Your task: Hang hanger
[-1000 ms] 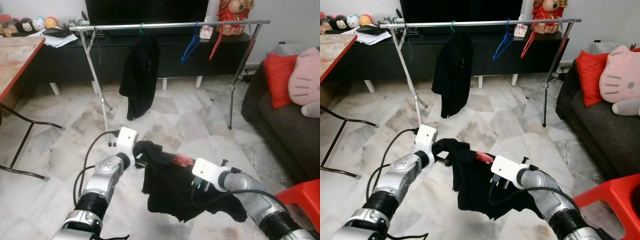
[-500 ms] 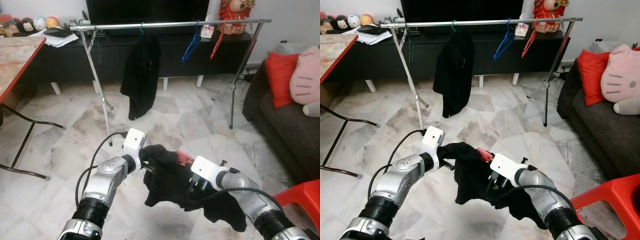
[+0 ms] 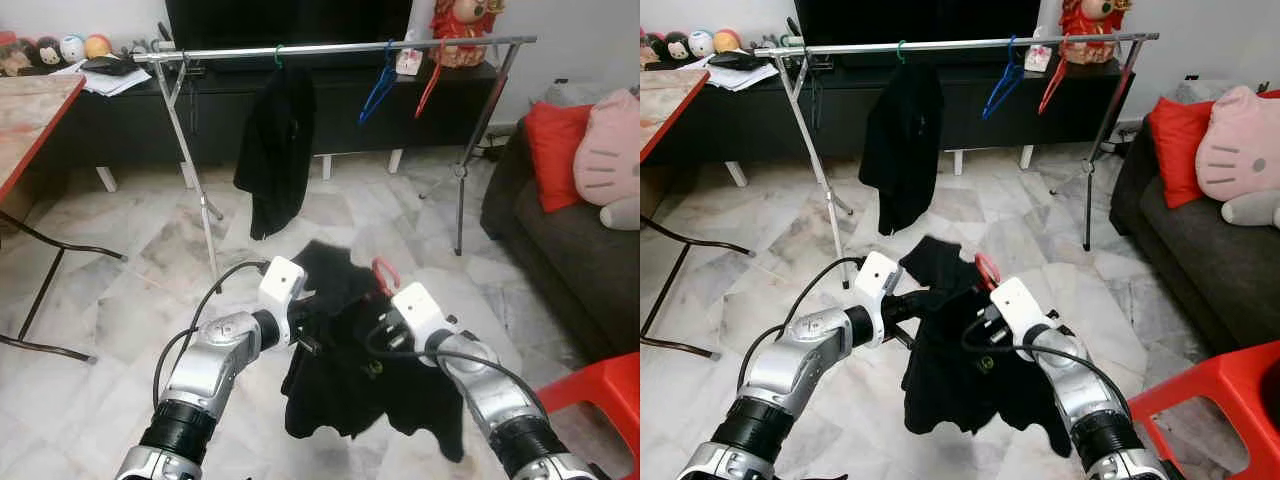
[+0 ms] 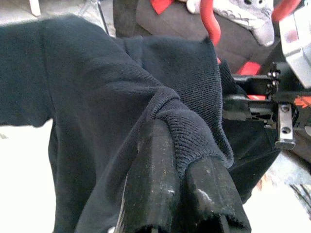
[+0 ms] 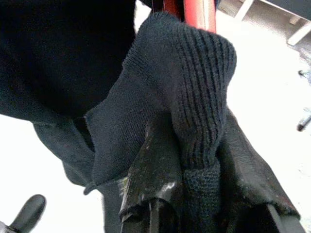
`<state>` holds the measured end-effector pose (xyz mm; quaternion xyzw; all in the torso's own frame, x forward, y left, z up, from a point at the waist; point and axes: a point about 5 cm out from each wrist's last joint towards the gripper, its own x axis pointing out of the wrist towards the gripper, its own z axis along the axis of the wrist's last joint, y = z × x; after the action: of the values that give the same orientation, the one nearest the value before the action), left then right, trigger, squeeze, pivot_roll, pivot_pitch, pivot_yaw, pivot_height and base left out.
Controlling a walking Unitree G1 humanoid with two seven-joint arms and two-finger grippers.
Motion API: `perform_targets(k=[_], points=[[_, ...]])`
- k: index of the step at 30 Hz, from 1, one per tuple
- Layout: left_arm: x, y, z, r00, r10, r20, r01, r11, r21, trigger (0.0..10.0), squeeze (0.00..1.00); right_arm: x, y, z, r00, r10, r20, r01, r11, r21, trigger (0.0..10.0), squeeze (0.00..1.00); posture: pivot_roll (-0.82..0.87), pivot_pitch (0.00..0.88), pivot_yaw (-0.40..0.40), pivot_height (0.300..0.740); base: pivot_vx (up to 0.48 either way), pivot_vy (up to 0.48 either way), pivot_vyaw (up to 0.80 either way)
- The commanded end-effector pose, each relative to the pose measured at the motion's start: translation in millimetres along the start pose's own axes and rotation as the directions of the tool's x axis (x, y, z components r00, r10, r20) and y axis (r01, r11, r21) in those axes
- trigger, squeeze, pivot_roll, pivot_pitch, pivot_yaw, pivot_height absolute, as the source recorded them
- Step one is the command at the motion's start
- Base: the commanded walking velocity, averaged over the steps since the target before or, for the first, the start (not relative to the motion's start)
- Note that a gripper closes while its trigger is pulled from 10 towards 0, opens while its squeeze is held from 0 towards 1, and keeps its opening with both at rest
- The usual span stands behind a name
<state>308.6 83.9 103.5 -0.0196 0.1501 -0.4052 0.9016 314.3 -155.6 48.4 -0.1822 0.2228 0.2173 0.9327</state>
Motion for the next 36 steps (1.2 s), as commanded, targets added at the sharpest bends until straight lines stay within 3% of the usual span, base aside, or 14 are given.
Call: perform_targets(k=[1, 16, 27, 28, 29, 30, 31, 32, 36], points=[[-0.3, -4.2, -1, 1.0, -0.018, -0.012, 0.018, 1.0, 0.02, 10.0, 0.0, -0.2, -5.5, 17, 0.998, -0.012, 0.066, 0.011, 1.0, 0.011, 0.0, 0.0, -0.06, 0.0, -0.022, 0.74, 0.0, 0.0, 0.0], [-0.9, -14.4, -7, 0.993, -0.108, -0.056, 0.115, 0.984, 0.137, 10.0, 0.0, -0.7, -7.5, 26, 0.993, -0.019, 0.115, 0.011, 0.998, 0.067, 0.0, 0.0, -0.07, 0.002, -0.025, 0.74, 0.0, 0.0, 0.0], [-3.9, -15.7, -8, 0.989, -0.134, -0.066, 0.143, 0.978, 0.154, 10.0, 0.0, -0.7, -10.2, 36, 0.985, -0.028, 0.17, 0.012, 0.995, 0.095, 0.0, 0.0, -0.06, 0.011, -0.032, 0.74, 0.0, 0.0, 0.0], [-4.3, -16.3, -8, 0.988, -0.141, -0.066, 0.15, 0.977, 0.153, 10.0, 0.13, -0.9, -10.4, 37, 0.985, -0.028, 0.171, 0.012, 0.995, 0.095, 0.0, 0.0, -0.06, 0.011, -0.032, 0.74, 0.0, 0.0, 0.0], [-4.7, -17.1, -8, 0.987, -0.149, -0.066, 0.157, 0.976, 0.154, 10.0, 0.54, -1.0, -10.7, 37, 0.985, -0.028, 0.172, 0.012, 0.995, 0.095, 0.0, 0.0, -0.06, 0.012, -0.031, 0.74, 0.0, 0.0, 0.0], [-5.1, -17.6, -8, 0.986, -0.154, -0.066, 0.162, 0.975, 0.155, 10.0, 0.54, -1.1, -10.9, 37, 0.985, -0.028, 0.173, 0.012, 0.995, 0.095, 0.0, 0.0, -0.06, 0.012, -0.031, 0.74, 0.0, 0.0, 0.0], [-5.2, -17.9, -8, 0.985, -0.157, -0.066, 0.165, 0.974, 0.154, 10.0, 0.87, -1.3, -11.2, 37, 0.985, -0.028, 0.173, 0.011, 0.995, 0.096, 0.0, 0.0, -0.06, 0.012, -0.032, 0.74, 0.0, 0.0, 0.0], [-5.1, -17.9, -8, 0.985, -0.156, -0.067, 0.165, 0.974, 0.157, 10.0, 1.0, -1.5, -11.5, 37, 0.984, -0.028, 0.174, 0.011, 0.995, 0.096, 0.0, 0.0, -0.06, 0.012, -0.032, 0.74, 0.0, 0.0, 0.0], [-3.5, -17.8, -8, 0.986, -0.148, -0.072, 0.159, 0.972, 0.173, 10.0, 1.0, -2.5, -13.8, 39, 0.983, -0.025, 0.182, 0.005, 0.994, 0.112, 0.0, 0.0, -0.07, 0.011, -0.033, 0.74, 0.0, 0.0, 0.0]])
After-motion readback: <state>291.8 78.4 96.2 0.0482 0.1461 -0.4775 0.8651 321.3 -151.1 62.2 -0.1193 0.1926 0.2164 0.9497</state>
